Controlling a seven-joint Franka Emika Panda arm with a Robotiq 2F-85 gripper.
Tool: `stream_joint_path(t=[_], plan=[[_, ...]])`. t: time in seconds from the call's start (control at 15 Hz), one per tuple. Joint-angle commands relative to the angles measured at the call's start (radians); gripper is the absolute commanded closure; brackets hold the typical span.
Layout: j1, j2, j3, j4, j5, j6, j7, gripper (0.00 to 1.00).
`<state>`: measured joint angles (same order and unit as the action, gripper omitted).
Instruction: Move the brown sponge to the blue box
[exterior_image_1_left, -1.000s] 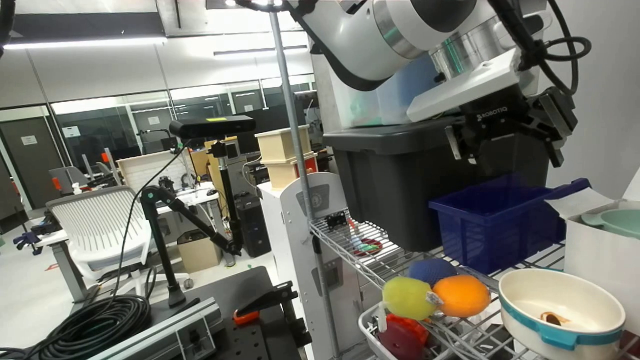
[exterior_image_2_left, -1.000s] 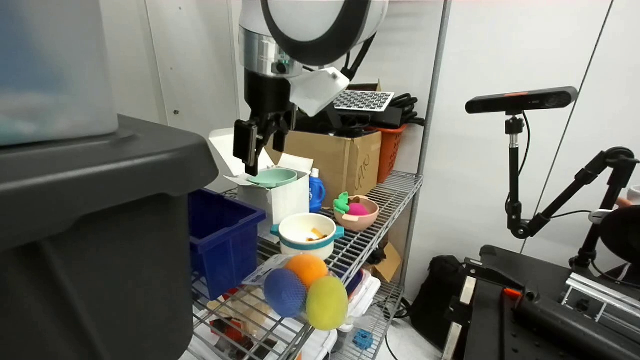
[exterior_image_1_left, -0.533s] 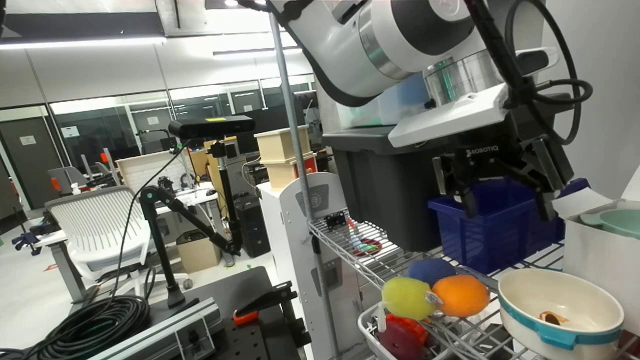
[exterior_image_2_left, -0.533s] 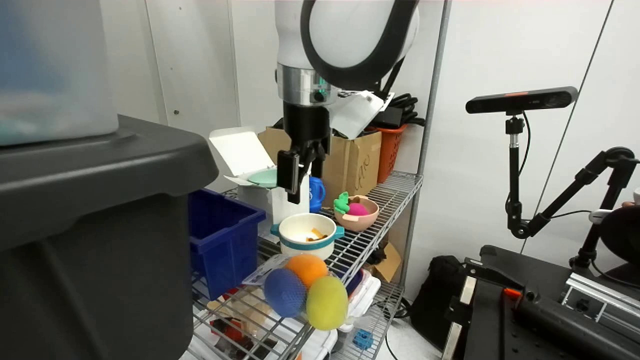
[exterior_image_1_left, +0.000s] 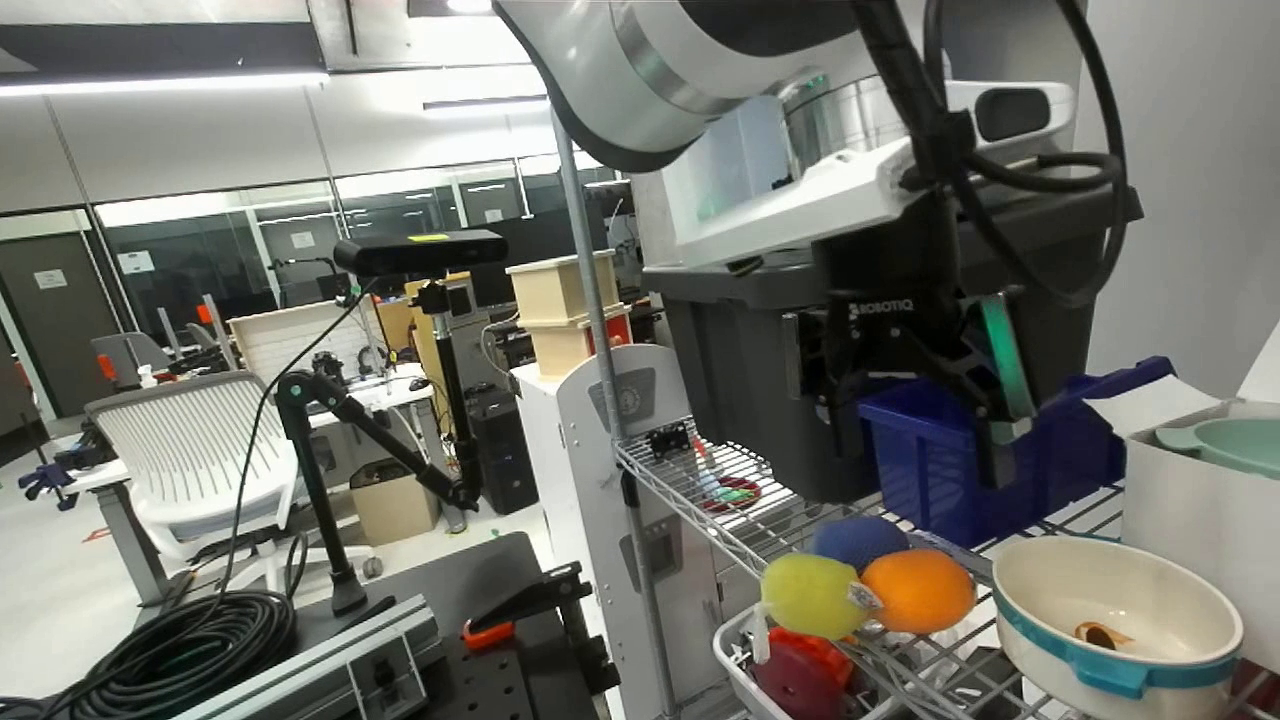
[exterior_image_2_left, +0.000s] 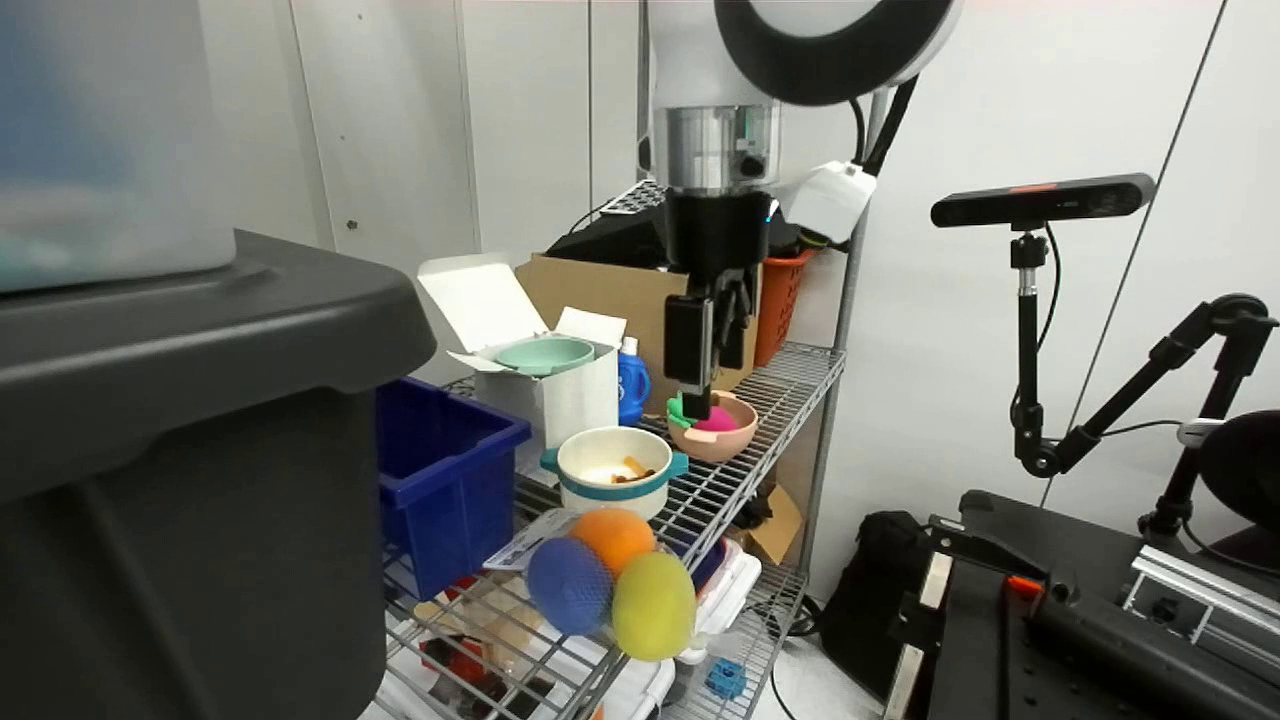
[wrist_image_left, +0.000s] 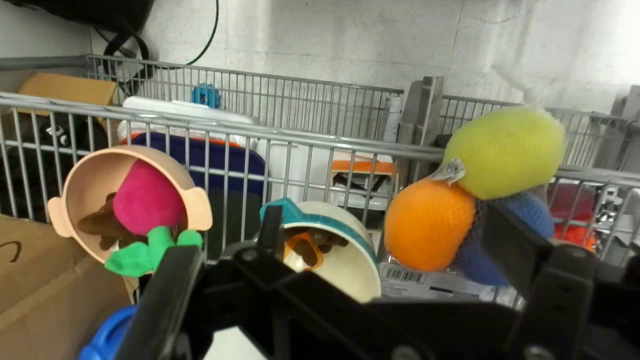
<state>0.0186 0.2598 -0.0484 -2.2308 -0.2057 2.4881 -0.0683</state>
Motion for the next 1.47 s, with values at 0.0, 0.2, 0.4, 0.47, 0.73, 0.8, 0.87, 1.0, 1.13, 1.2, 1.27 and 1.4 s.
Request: stream_joint_path(t=[0.0, 0.2, 0.4, 0.47, 0.73, 0.8, 0.87, 1.0, 1.13, 1.2, 1.27, 1.4], plan=[[-0.008, -0.154, 0.039, -0.111, 0.054, -0.089, -0.058, 0.0], [-0.003, -0.267, 0.055, -0.175, 0.079, -0.141, -0.074, 0.0], [-0.007, -0.359, 0.049, -0.198, 0.068, -0.177, -0.056, 0.0], [-0.011, -0.385, 0.044, -0.198, 0.07, -0.198, -0.059, 0.0], [-0.018, -0.463, 0.033, -0.204, 0.074, -0.252, -0.056, 0.0], [-0.021, -0.468, 0.032, -0.203, 0.067, -0.265, -0.05, 0.0], [-0.023, -0.473, 0.033, -0.207, 0.061, -0.272, -0.046, 0.0], [-0.019, -0.487, 0.03, -0.213, 0.073, -0.294, -0.063, 0.0], [-0.02, -0.455, 0.035, -0.199, 0.055, -0.266, -0.045, 0.0], [-0.02, -0.454, 0.035, -0.199, 0.055, -0.266, -0.045, 0.0], [-0.02, -0.452, 0.035, -0.199, 0.055, -0.265, -0.045, 0.0], [-0.02, -0.451, 0.035, -0.199, 0.055, -0.265, -0.045, 0.0]])
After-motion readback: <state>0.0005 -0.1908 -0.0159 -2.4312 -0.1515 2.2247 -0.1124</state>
